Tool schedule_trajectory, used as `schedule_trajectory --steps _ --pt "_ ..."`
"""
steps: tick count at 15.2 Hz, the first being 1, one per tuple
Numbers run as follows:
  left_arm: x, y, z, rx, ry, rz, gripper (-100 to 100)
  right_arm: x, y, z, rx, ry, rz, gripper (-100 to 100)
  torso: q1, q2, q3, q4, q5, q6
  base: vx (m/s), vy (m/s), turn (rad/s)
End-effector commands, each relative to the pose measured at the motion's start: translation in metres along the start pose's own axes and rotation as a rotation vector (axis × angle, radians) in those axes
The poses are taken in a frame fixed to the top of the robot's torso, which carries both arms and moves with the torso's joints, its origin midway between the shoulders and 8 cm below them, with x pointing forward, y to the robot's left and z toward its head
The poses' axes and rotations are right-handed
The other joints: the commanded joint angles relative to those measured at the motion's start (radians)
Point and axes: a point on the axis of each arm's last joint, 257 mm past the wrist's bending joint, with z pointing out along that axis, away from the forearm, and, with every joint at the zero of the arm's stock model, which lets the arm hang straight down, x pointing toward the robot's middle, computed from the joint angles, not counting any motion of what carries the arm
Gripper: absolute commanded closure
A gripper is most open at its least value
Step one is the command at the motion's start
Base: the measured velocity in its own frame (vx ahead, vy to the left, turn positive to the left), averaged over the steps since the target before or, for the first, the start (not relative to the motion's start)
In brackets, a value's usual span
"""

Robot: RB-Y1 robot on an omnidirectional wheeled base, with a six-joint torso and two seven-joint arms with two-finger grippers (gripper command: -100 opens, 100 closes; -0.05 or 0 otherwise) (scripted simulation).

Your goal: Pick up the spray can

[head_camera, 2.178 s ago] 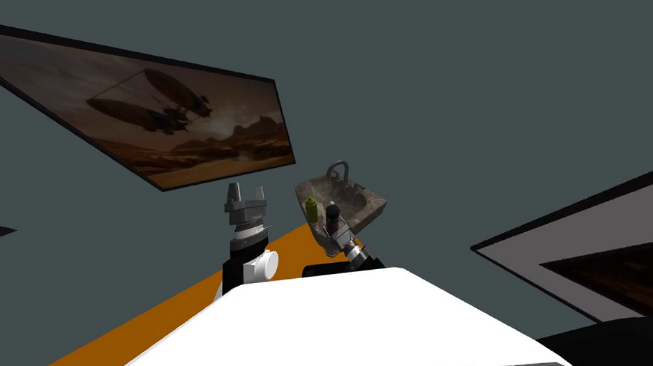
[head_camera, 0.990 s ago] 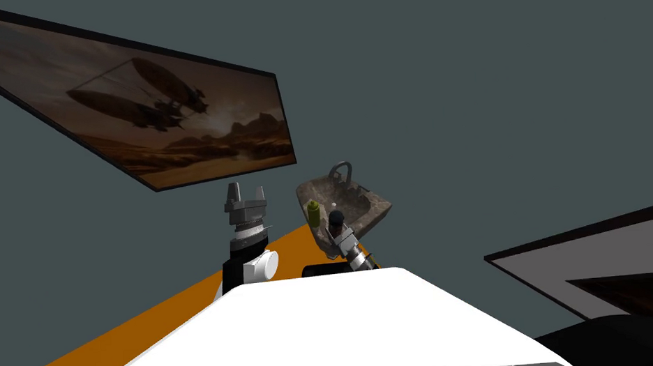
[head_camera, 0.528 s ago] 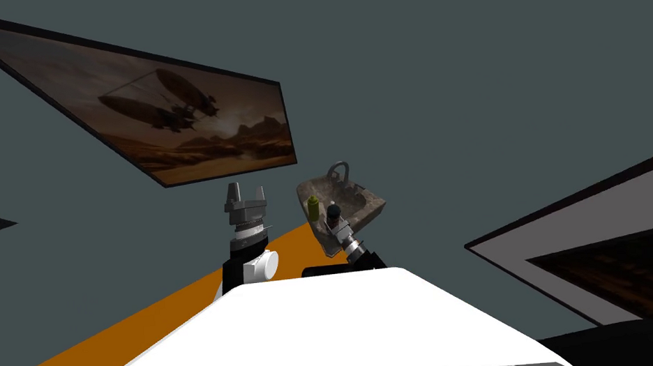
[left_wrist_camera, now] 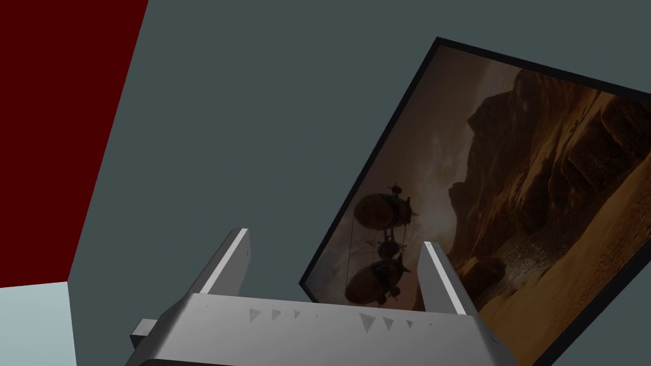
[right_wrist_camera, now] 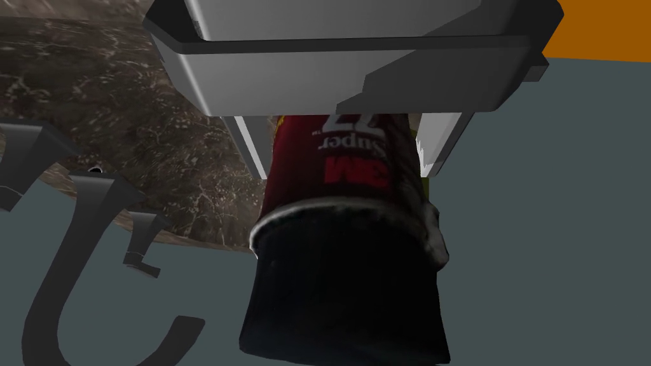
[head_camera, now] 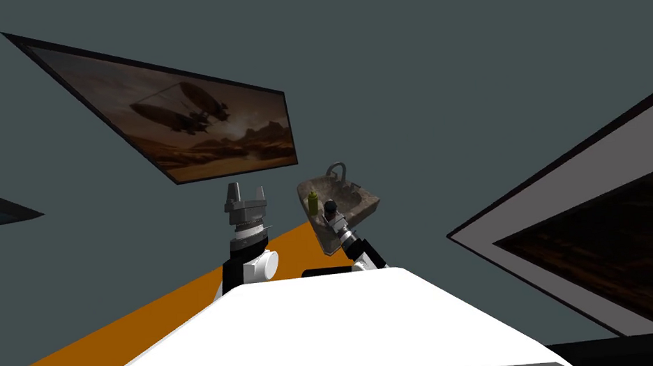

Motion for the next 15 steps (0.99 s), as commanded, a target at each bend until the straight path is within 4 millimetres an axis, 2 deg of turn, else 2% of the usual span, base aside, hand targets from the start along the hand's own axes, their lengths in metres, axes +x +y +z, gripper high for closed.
schedule_trajectory --steps 1,2,3,5,7,9,10,13,14,15 --pt "0.000 0.000 0.000 0.000 0.000 0.000 0 -0.013 0.004 0.009 0.009 -0.024 -0.009 100 0.000 0.000 0.000 0.000 0.000 0.000 -0.107 -0.020 -0.006" --pt "0.000 0.000 0.000 0.000 0.000 0.000 0 -0.014 0.004 0.009 0.009 -0.026 -0.009 100 -0.001 -0.001 -0.001 -0.002 0.000 0.001 -0.063 -0.017 0.004" --pt "0.000 0.000 0.000 0.000 0.000 0.000 0 -0.012 0.008 0.026 0.001 -0.022 0.014 100 -0.002 -0.002 -0.003 -0.004 0.000 0.001 -0.107 -0.045 -0.036" --pt "0.000 0.000 0.000 0.000 0.000 0.000 0 -0.016 0.009 0.035 0.011 -0.026 -0.005 100 -0.006 -0.002 -0.004 -0.007 -0.001 0.002 -0.125 -0.046 -0.013" --pt "0.000 0.000 0.000 0.000 0.000 0.000 0 -0.018 0.013 0.054 0.008 -0.034 0.015 100 -0.008 -0.003 -0.006 -0.008 -0.002 0.003 -0.145 -0.040 -0.030" --pt "0.000 0.000 0.000 0.000 0.000 0.000 0 -0.014 0.013 0.061 0.016 -0.025 0.003 100 -0.009 -0.004 -0.006 -0.009 -0.002 0.003 -0.095 -0.026 -0.005" --pt "0.000 0.000 0.000 0.000 0.000 0.000 0 -0.017 0.015 0.074 0.009 -0.038 0.038 100 -0.008 -0.007 -0.007 -0.009 -0.002 0.003 -0.104 -0.030 -0.028" --pt "0.000 0.000 0.000 0.000 0.000 0.000 0 -0.011 0.015 0.088 0.023 -0.024 0.014 100 -0.009 -0.007 -0.008 -0.009 -0.003 0.004 -0.094 -0.030 -0.014" --pt "0.000 0.000 0.000 0.000 0.000 0.000 0 -0.018 0.015 0.101 0.019 -0.047 0.050 100 -0.009 -0.008 -0.008 -0.009 -0.003 0.004 -0.100 -0.038 -0.032" --pt "0.000 0.000 0.000 0.000 0.000 0.000 0 -0.018 0.015 0.105 0.024 -0.047 0.042 100 -0.009 -0.008 -0.008 -0.009 -0.003 0.004 -0.126 -0.046 -0.034"
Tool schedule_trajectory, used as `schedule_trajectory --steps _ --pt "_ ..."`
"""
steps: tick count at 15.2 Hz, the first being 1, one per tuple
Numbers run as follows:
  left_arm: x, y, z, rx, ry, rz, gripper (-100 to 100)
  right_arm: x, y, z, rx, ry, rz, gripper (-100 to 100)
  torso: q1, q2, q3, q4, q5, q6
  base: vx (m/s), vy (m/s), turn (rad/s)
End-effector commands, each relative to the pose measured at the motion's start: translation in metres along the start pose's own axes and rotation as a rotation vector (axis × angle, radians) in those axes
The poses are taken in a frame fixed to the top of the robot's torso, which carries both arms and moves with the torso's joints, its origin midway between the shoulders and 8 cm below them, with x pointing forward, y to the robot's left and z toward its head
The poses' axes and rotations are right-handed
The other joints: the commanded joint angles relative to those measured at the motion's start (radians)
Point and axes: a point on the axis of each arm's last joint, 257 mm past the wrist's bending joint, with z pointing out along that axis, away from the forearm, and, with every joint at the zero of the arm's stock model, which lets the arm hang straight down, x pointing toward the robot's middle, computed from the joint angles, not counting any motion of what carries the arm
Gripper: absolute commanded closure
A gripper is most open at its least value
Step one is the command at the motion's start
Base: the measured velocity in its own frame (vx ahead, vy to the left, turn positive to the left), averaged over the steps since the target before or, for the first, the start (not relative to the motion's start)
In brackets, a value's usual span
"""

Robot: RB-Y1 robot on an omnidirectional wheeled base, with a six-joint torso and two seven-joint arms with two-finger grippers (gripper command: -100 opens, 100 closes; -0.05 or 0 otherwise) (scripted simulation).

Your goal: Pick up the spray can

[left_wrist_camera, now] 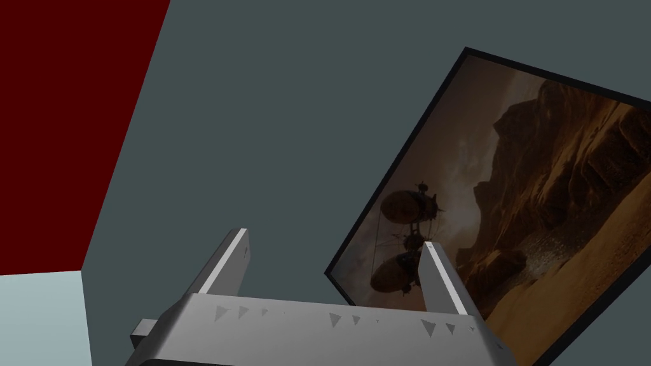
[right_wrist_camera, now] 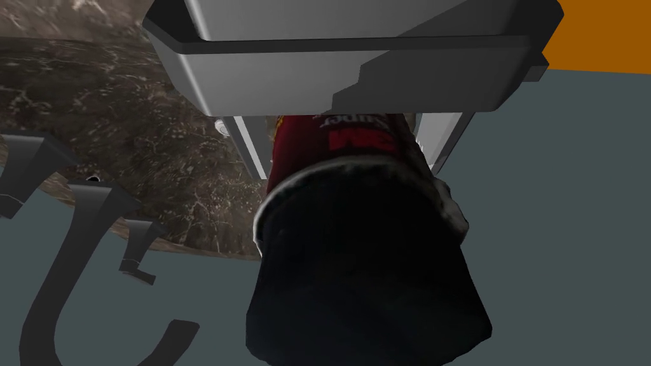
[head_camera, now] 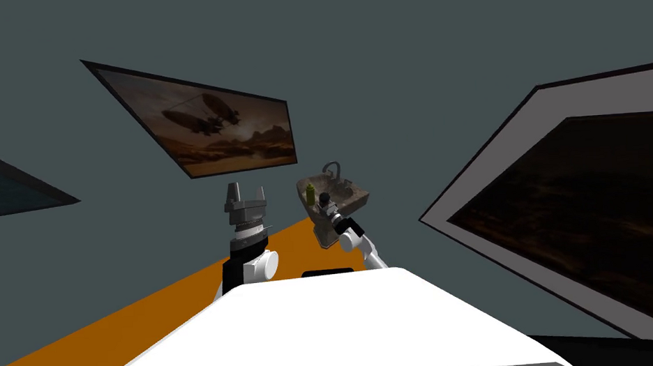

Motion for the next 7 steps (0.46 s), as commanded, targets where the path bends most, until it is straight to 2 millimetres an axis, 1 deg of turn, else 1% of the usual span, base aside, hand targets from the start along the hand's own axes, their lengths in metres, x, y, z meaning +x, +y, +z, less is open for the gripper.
schedule_trajectory --steps 1,2,3,4,5,6,7 --pt "0.000 0.000 0.000 0.000 0.000 0.000 0 0.007 0.000 0.014 0.011 0.006 -0.003 100 0.000 0.000 0.000 0.000 0.000 0.000 -0.098 -0.027 -0.007" --pt "0.000 0.000 0.000 0.000 0.000 0.000 0 0.011 0.000 0.017 0.014 0.014 -0.007 100 0.000 0.000 0.000 0.000 0.000 0.000 -0.061 -0.011 0.003" --pt "0.000 0.000 0.000 0.000 0.000 0.000 0 0.008 -0.002 0.029 0.014 -0.003 0.034 100 0.001 -0.002 -0.001 0.000 0.000 0.000 -0.092 -0.019 -0.030" --pt "0.000 0.000 0.000 0.000 0.000 0.000 0 0.008 -0.002 0.034 0.018 -0.004 0.025 100 0.002 -0.001 -0.001 0.000 0.000 -0.001 -0.127 -0.035 -0.031" --pt "0.000 0.000 0.000 0.000 0.000 0.000 0 0.013 -0.002 0.038 0.023 0.003 0.016 100 0.001 0.000 0.000 -0.001 0.000 -0.001 -0.112 -0.039 -0.005" --pt "0.000 0.000 0.000 0.000 0.000 0.000 0 0.020 -0.003 0.042 0.028 0.015 0.009 100 0.001 0.000 0.000 0.000 0.000 -0.001 -0.071 -0.024 0.003" --pt "0.000 0.000 0.000 0.000 0.000 0.000 0 0.014 -0.002 0.036 0.022 0.005 0.015 100 0.001 -0.002 -0.001 0.000 0.000 -0.001 -0.031 -0.008 0.010"
